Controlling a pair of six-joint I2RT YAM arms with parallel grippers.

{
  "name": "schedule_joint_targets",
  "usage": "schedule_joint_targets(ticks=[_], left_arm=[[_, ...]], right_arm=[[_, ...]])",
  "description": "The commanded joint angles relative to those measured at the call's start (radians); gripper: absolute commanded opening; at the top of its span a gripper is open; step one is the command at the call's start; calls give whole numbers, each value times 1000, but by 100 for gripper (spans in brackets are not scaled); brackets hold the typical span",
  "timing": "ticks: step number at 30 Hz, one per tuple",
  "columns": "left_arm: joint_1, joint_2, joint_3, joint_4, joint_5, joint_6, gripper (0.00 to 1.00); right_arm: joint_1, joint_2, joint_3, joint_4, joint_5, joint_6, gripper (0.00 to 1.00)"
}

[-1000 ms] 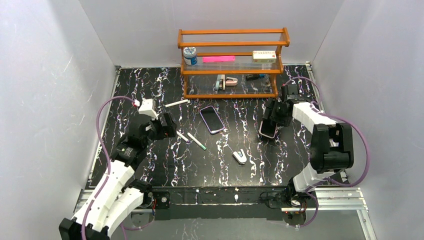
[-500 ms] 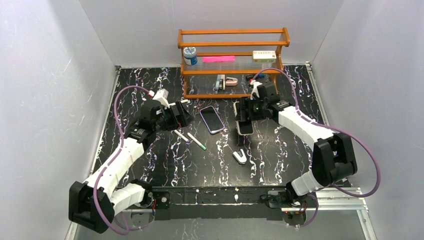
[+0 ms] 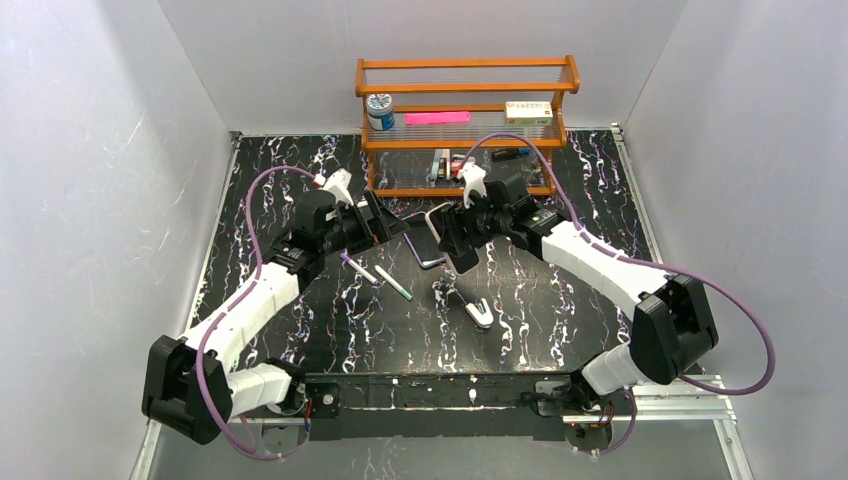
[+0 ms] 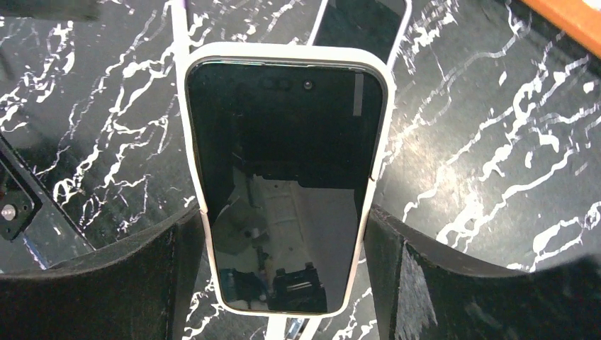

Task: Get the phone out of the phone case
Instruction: Pick up the phone at the center of the board.

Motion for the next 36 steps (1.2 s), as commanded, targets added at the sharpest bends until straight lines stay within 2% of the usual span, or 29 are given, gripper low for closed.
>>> schedule_joint_targets(ticks=[1,10,17,22,27,30,31,36], left_arm=[[-30,23,40,77,35,-66,93],[-83,87,72,122,23,-98,87],[-104,128,81,137,24,-108,75],[-113,139,80,163,41,-124,53],[-114,122,75,185,33,-143,24],[-114,91,57,212,-2,-168,7],[-114,79,48,223,-20,-180,1],[-112,21,23,271,-106,-225,0]], right_arm=[[50,-29,86,105,-22,-39,1],[137,-11,98,152,-6,-37,1],[168,-8,96,192,-15,-25,1],[171,-10,88,225,-18,-8,1],[173,-11,77,248,-23,-2,1],[172,-22,56,286,-23,20,16],[171,-28,42,306,-22,33,24],[160,-78,-3,356,13,84,67]])
